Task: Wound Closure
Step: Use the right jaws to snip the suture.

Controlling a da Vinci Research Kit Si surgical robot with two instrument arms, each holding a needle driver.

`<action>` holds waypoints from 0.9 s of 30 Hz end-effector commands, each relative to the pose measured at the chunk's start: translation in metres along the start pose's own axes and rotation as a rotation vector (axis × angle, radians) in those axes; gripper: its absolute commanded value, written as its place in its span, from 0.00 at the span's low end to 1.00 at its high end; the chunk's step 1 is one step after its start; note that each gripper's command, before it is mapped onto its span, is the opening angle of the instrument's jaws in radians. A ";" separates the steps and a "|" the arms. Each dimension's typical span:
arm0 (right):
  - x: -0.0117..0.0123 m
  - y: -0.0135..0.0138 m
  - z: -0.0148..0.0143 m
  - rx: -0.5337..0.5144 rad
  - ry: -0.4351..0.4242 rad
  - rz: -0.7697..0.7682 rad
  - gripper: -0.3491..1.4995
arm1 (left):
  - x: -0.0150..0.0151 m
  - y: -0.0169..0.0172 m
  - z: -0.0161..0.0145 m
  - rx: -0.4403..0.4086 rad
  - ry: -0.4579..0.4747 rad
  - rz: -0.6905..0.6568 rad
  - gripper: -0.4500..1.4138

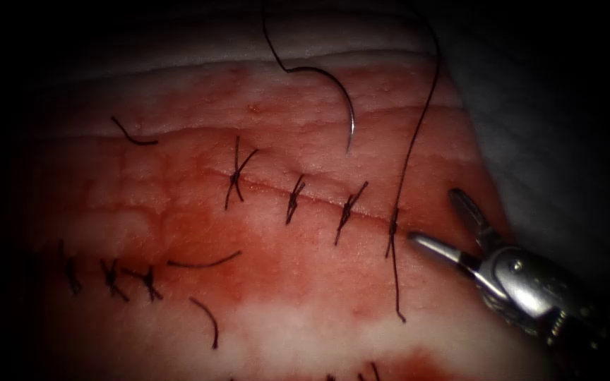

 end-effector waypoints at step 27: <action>-0.0035 -0.0020 0.0086 -0.014 -0.118 0.001 0.93 | 0.0098 0.0049 -0.0065 0.079 0.039 0.128 0.00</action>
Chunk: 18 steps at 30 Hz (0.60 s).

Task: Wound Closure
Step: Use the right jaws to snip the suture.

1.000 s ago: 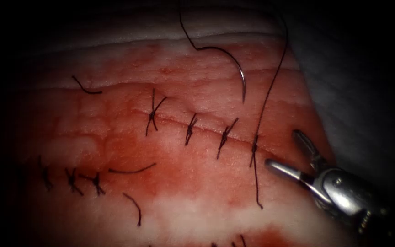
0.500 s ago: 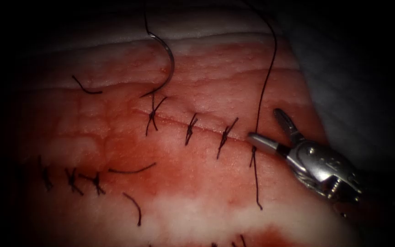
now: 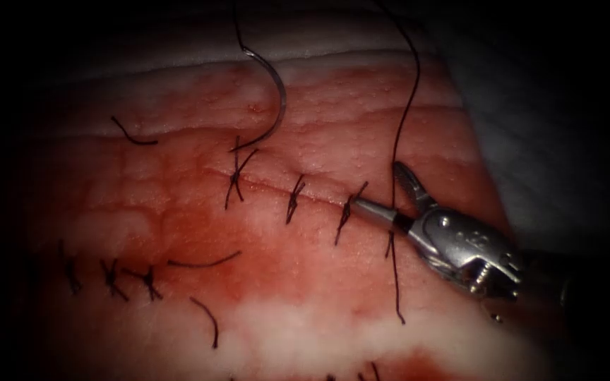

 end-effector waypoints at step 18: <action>-0.0006 -0.0013 0.0032 0.011 -0.011 0.000 0.92 | 0.0042 0.0006 -0.0020 0.024 0.068 0.024 0.00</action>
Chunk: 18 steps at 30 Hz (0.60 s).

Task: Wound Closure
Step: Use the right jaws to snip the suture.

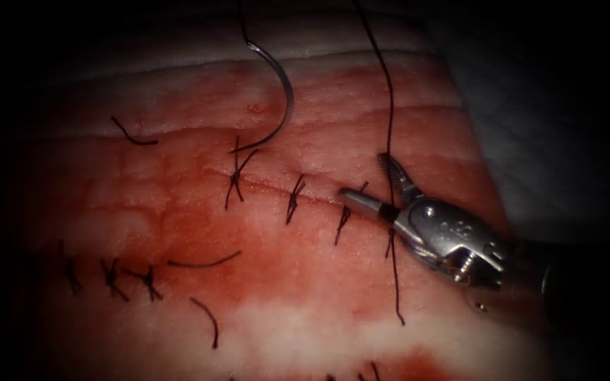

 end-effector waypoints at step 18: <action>-0.0006 -0.0007 0.0021 0.032 -0.021 -0.020 0.85 | 0.0026 0.0018 -0.0003 -0.007 0.039 0.032 0.00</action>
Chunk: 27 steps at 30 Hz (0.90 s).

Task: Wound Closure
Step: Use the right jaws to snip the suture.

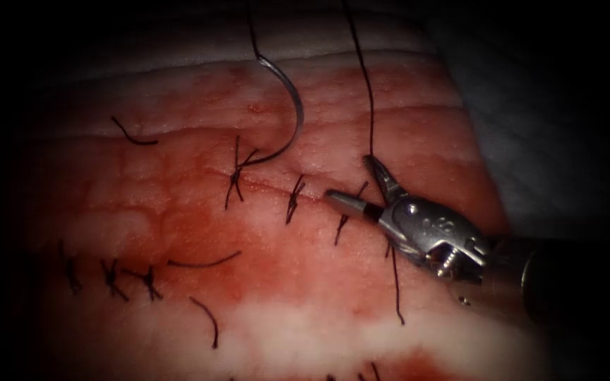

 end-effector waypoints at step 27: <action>0.0009 0.0002 0.0009 -0.027 -0.023 -0.049 0.35 | 0.0024 0.0017 0.0001 -0.001 0.027 0.030 0.00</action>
